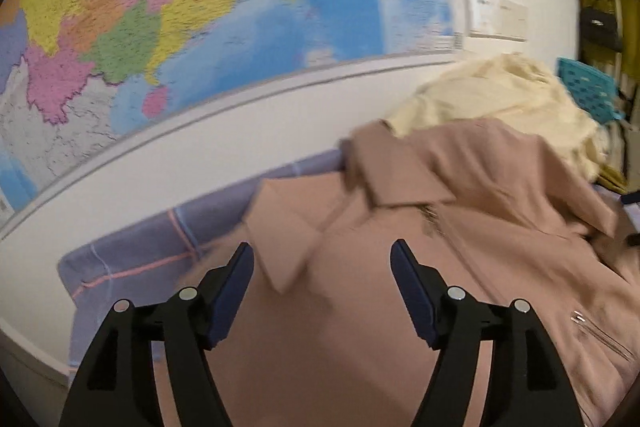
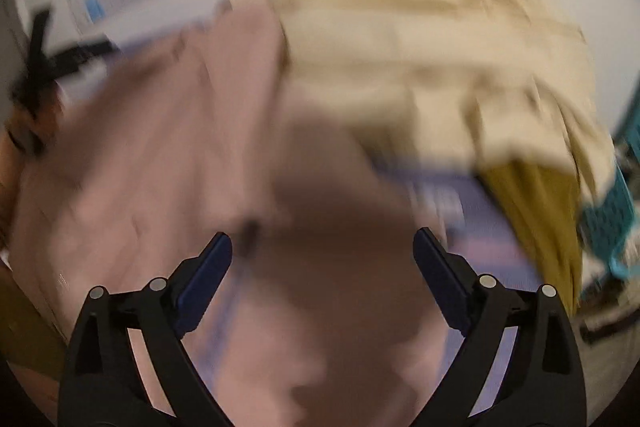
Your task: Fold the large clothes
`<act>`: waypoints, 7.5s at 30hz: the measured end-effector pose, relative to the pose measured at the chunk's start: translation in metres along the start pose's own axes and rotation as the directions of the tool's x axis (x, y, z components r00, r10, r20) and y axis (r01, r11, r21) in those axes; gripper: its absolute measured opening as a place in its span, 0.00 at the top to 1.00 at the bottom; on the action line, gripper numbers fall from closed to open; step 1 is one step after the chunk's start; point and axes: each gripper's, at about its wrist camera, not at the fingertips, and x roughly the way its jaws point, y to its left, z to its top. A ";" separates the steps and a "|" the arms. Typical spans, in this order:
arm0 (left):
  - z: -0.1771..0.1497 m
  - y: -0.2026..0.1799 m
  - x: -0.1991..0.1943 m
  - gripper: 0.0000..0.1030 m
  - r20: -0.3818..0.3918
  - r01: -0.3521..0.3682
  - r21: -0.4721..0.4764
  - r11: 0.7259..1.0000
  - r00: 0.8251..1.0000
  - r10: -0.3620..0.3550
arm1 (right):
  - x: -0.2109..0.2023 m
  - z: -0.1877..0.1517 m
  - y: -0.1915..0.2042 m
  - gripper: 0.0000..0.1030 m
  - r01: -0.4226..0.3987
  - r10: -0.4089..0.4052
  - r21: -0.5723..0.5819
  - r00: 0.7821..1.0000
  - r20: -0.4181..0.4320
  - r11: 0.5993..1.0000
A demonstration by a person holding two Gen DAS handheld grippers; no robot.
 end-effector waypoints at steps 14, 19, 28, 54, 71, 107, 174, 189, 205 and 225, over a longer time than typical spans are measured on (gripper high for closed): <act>-0.019 -0.066 -0.020 0.30 -0.003 0.126 0.083 0.989 0.992 -0.126 | 0.000 -0.049 0.056 0.41 0.023 -0.028 -0.141 0.999 -0.029 0.990; -0.022 -0.077 -0.028 0.30 -0.002 0.139 0.108 0.984 0.990 -0.139 | -0.004 -0.037 0.023 0.98 -0.108 0.110 0.043 0.993 -0.040 0.993; -0.016 -0.052 -0.054 0.30 0.068 0.207 0.033 0.978 0.976 -0.209 | -0.121 0.050 0.032 0.98 -0.608 0.574 0.064 0.775 0.263 0.791; -0.117 -0.035 -0.045 0.22 -0.278 0.451 -0.128 0.883 0.839 -0.468 | 0.046 0.152 0.125 0.27 -0.120 0.137 -0.112 0.978 0.159 0.986; -0.051 0.072 -0.006 0.63 -0.273 0.057 -0.065 0.996 0.959 -0.073 | 0.059 0.139 0.019 0.98 -0.220 0.179 0.220 0.965 0.191 0.950; -0.113 0.038 0.020 0.77 -0.352 0.145 0.075 0.987 0.929 -0.110 | 0.084 0.116 0.193 0.38 -0.387 0.401 -0.206 0.915 0.031 0.899; -0.140 0.142 -0.194 0.29 0.048 -0.130 -0.271 0.954 0.988 0.149 | 0.014 0.253 0.332 0.91 -0.831 0.830 -0.290 0.533 -0.165 0.475; -0.139 0.060 -0.032 0.32 -0.225 0.009 -0.058 0.998 0.974 -0.022 | 0.085 0.149 0.166 0.15 -0.664 0.666 0.042 0.745 -0.047 0.746; -0.127 0.076 -0.044 0.64 -0.167 -0.031 -0.138 0.990 0.986 0.007 | 0.052 0.091 0.224 0.95 -0.471 0.470 -0.185 0.881 -0.052 0.862; -0.147 0.084 -0.053 0.69 -0.212 -0.100 -0.134 0.986 0.975 0.070 | 0.018 0.075 0.158 0.15 -0.222 0.240 -0.249 0.970 0.047 0.943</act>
